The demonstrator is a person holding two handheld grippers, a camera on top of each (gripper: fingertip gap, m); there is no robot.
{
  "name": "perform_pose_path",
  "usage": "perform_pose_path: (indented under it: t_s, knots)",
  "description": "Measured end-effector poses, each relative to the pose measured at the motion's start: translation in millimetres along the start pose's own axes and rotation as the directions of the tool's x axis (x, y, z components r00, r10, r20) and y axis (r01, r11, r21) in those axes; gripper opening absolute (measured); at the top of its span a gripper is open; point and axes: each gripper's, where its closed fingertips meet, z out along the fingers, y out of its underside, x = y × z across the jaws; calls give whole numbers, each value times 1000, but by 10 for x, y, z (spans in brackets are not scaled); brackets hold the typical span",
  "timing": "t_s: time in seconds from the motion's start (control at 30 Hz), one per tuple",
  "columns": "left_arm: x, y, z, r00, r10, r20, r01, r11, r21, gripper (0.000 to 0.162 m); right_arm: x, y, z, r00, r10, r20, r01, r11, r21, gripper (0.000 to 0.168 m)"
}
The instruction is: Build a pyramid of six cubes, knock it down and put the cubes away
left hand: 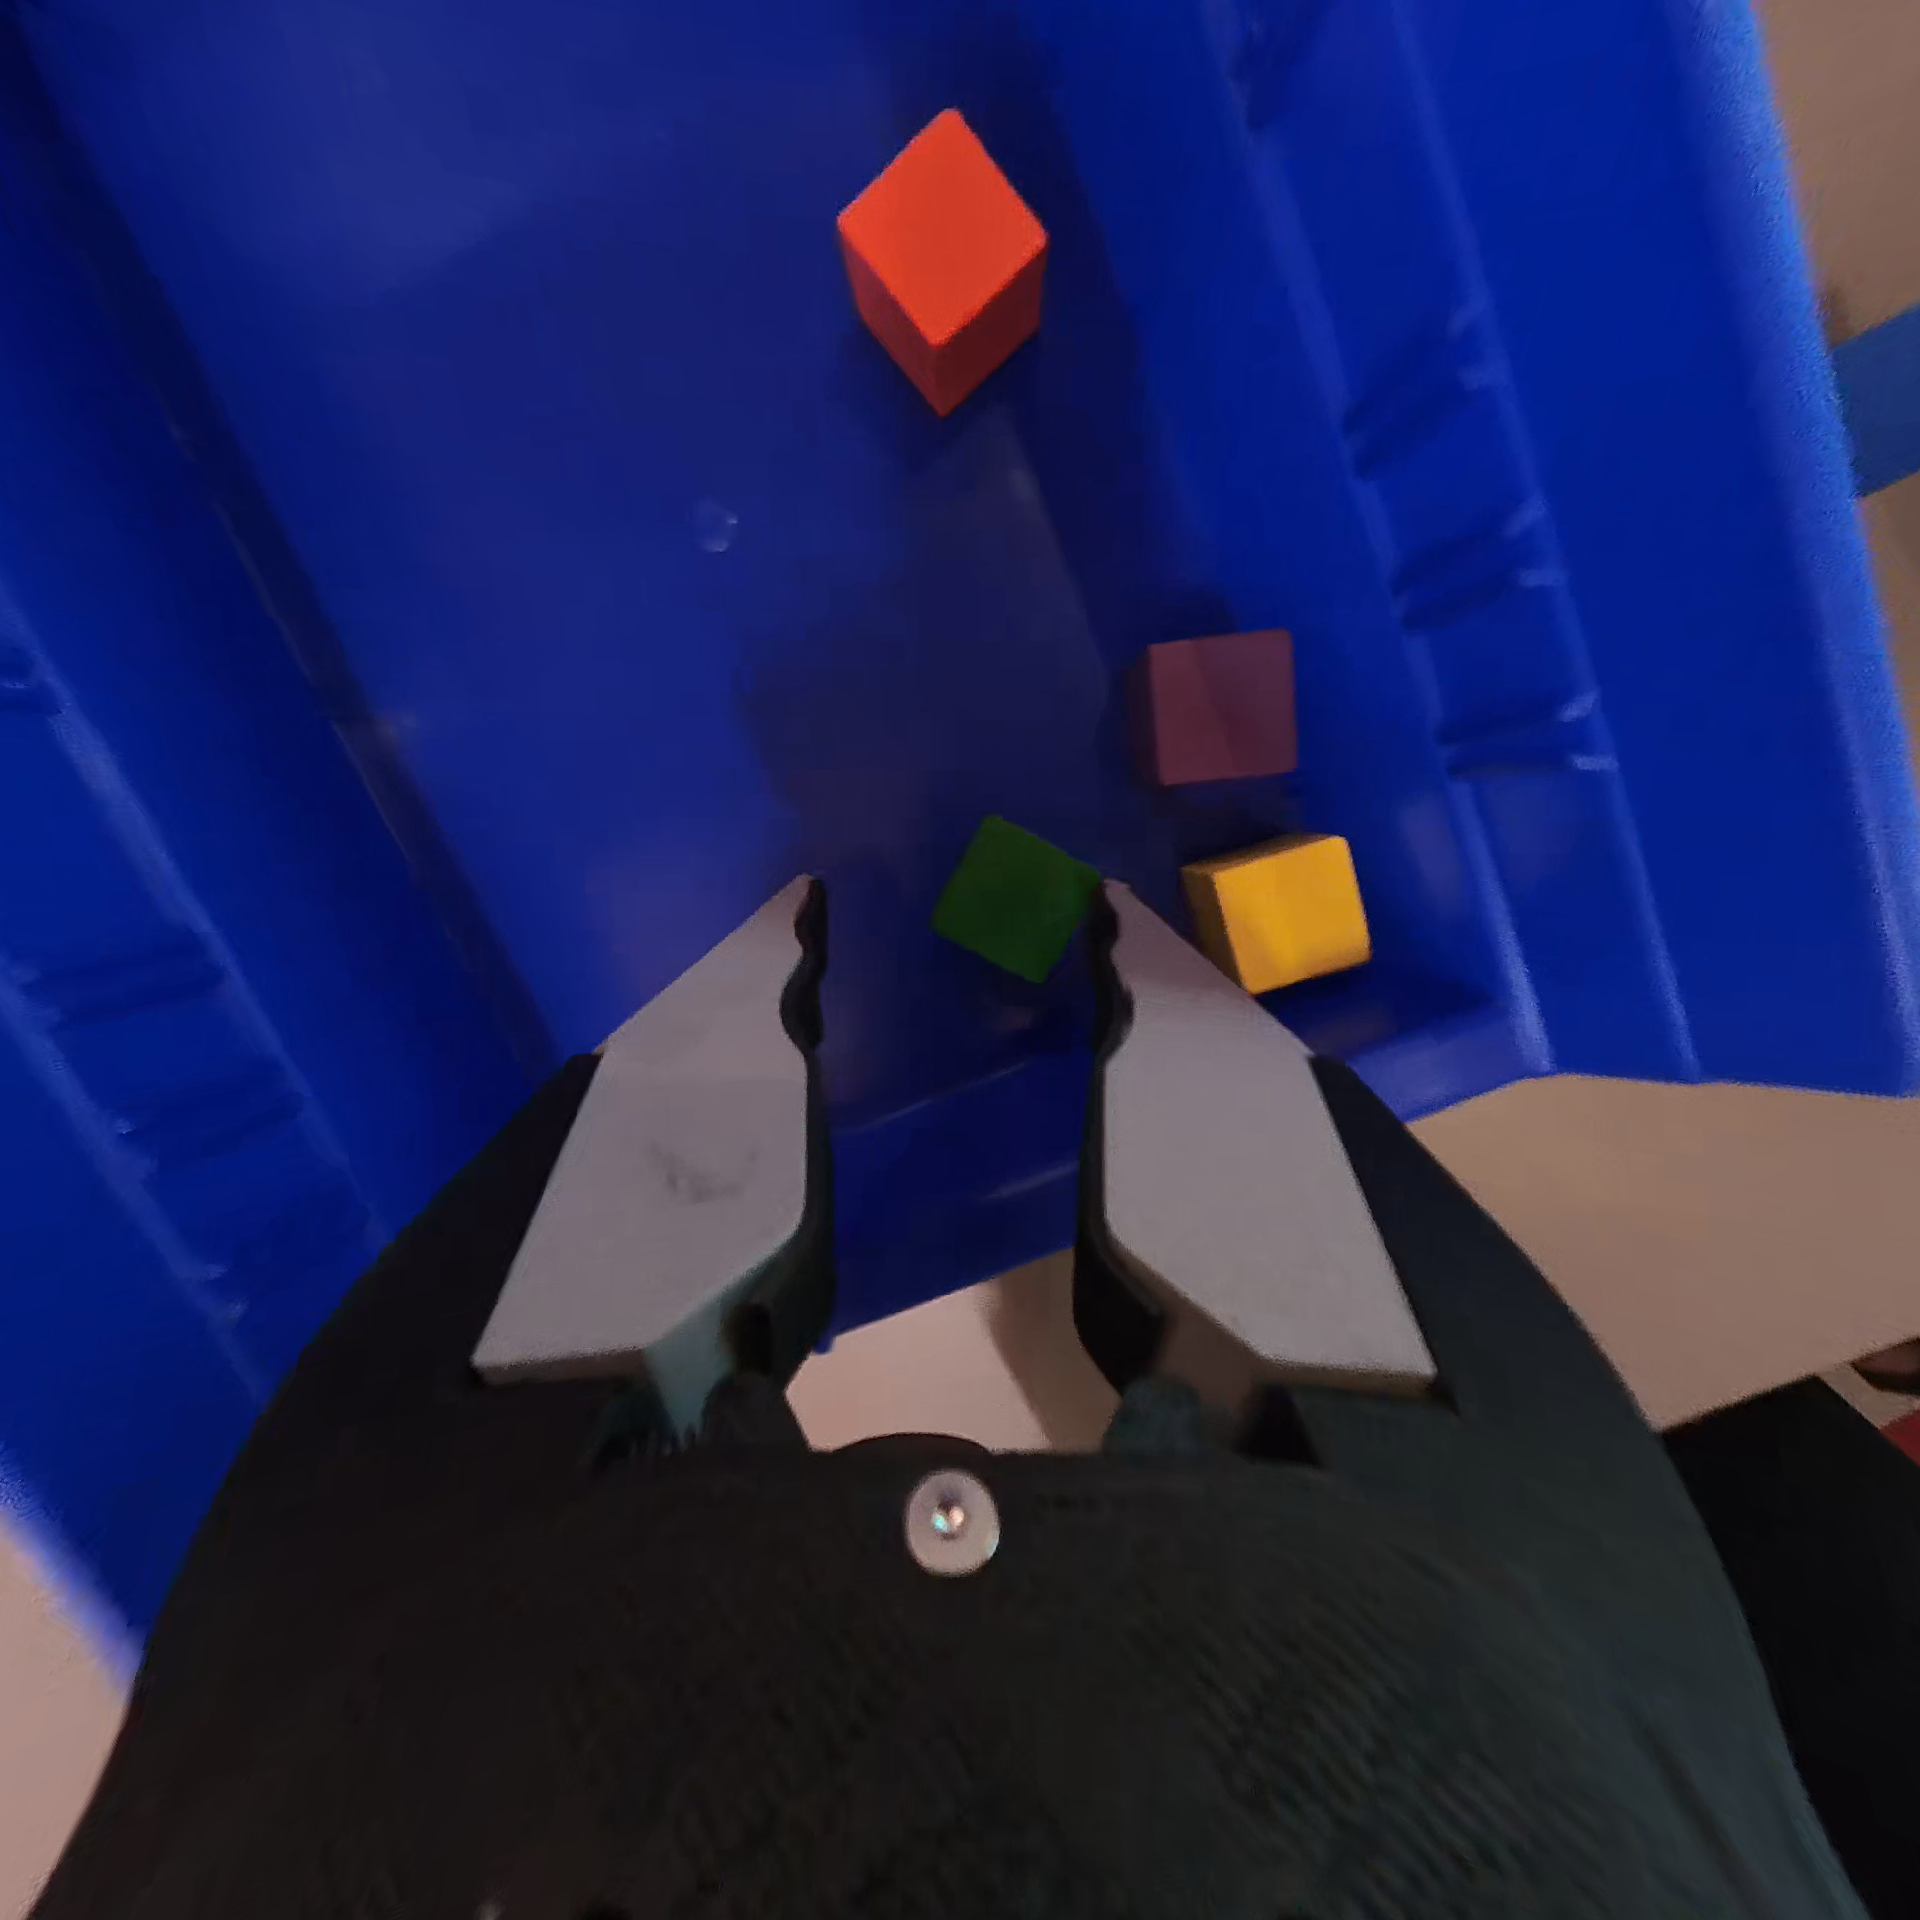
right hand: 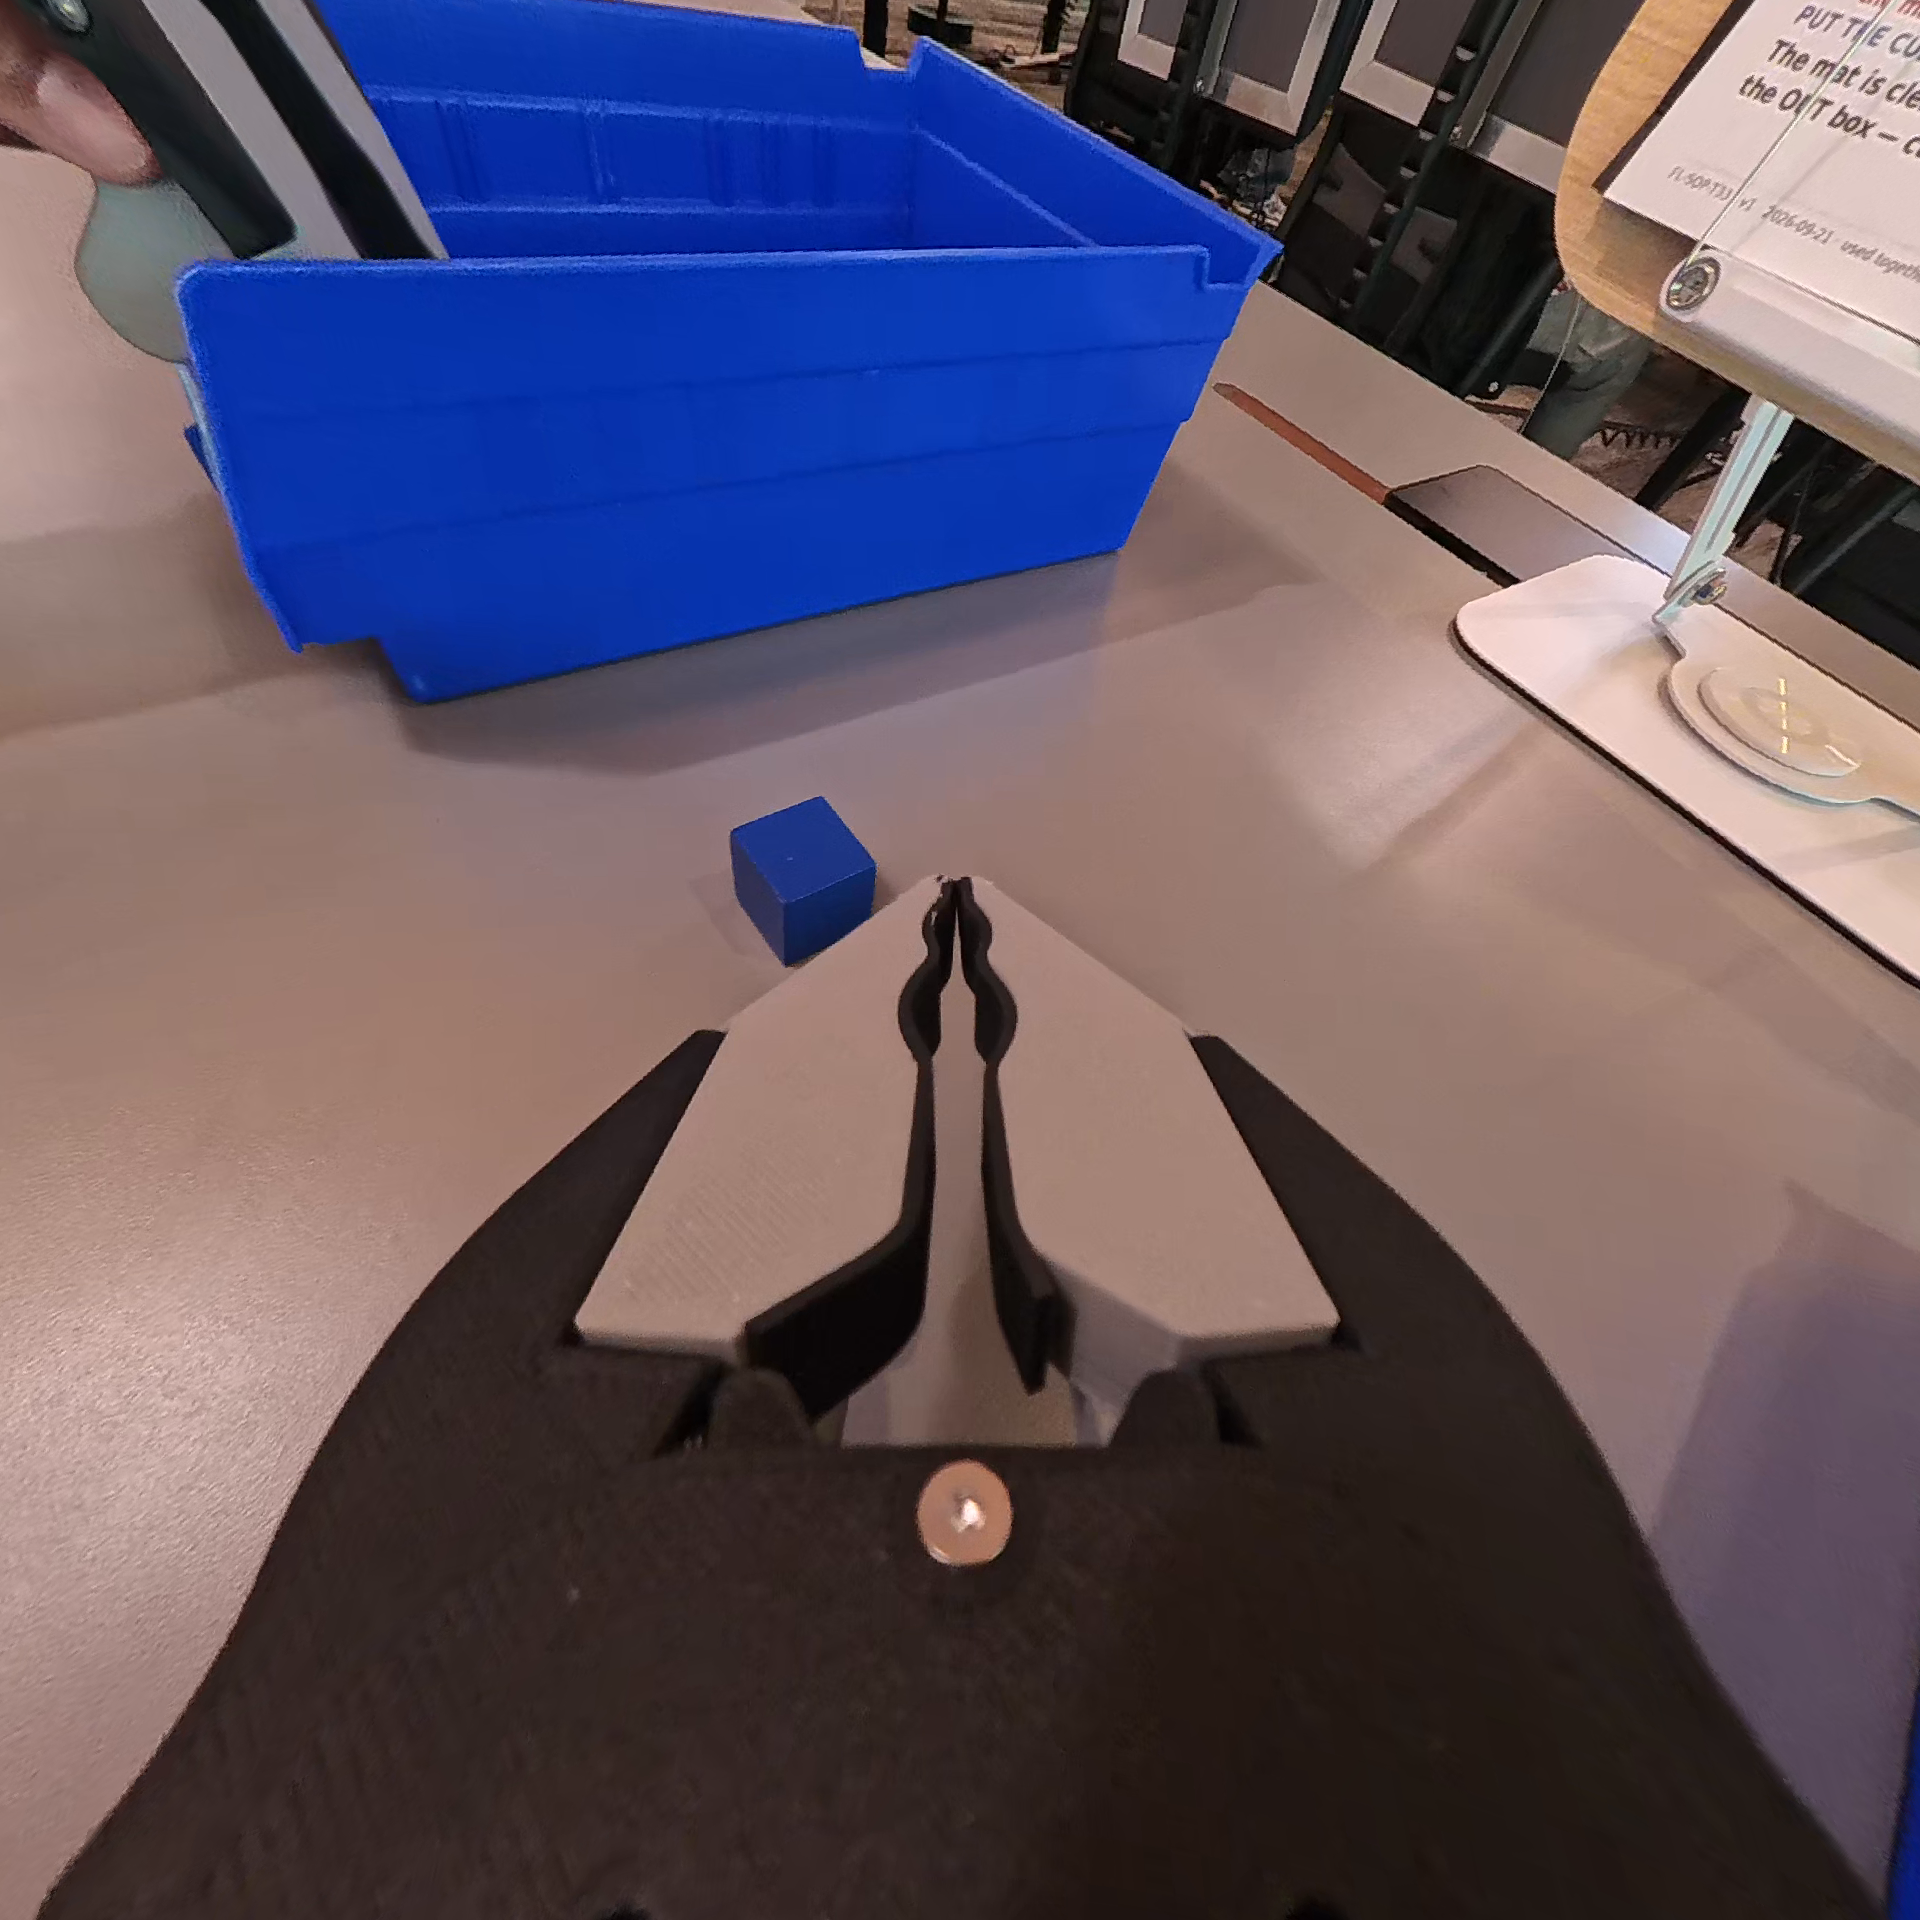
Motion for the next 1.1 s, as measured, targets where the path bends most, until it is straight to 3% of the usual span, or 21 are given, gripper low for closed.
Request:
perform_pose_path:
  t_s: [0.07, 0.13, 0.2, 0.43, 0.6, 0.67, 0.7, 0.73, 0.8, 0.93, 1.1]
  knots:
    - [-136, -8, -32, 997, 21, 78, -20, 1000, -18, 47, 5, -6, -2, 1000, 6, 2, -6, 1000, 6, 0]
    - [-108, -3, -47, 997, 43, 66, -41, 999, -35, 39, 5, -12, -7, 1000, 14, 9, -14, 1000, 11, 0]
    - [-115, 11, -50, 995, 66, 79, -62, 997, -52, 41, 10, -14, -7, 1000, 21, 13, -21, 1000, 13, 0]
    - [20, -17, 10, 998, 43, -35, -44, 999, -18, 26, -1, -17, 6, 1000, 15, 18, -15, 1000, 11, 0]
    - [31, -18, 16, 998, 31, -60, -31, 1000, -2, 26, 13, -33, -8, 1000, 19, 16, -19, 1000, 21, 0]
    - [33, 88, 60, 998, 31, -60, -35, 998, -56, 35, 21, -51, -22, 999, 29, 16, -29, 999, 32, 0]
    - [64, 115, 75, 996, 26, -81, -32, 997, -72, 51, 20, -57, -29, 999, 33, 18, -34, 999, 37, 0]
    - [81, 108, 76, 995, 20, -94, -26, 998, -63, 49, 18, -59, -33, 999, 35, 20, -36, 999, 39, 0]
    - [28, 68, 46, 998, 26, -64, -29, 999, -34, 25, 14, -59, -35, 999, 31, 19, -32, 999, 39, 0]
    - [-47, 93, 25, 998, 60, -4, -60, 996, -62, 24, -6, -61, -37, 1000, 22, 21, -23, 999, 38, 0]
    - [-25, -271, -308, 999, 32, 37, -37, 990, 137, 24, 16, -85, -62, 1000, 21, 12, -21, 999, 48, 0]
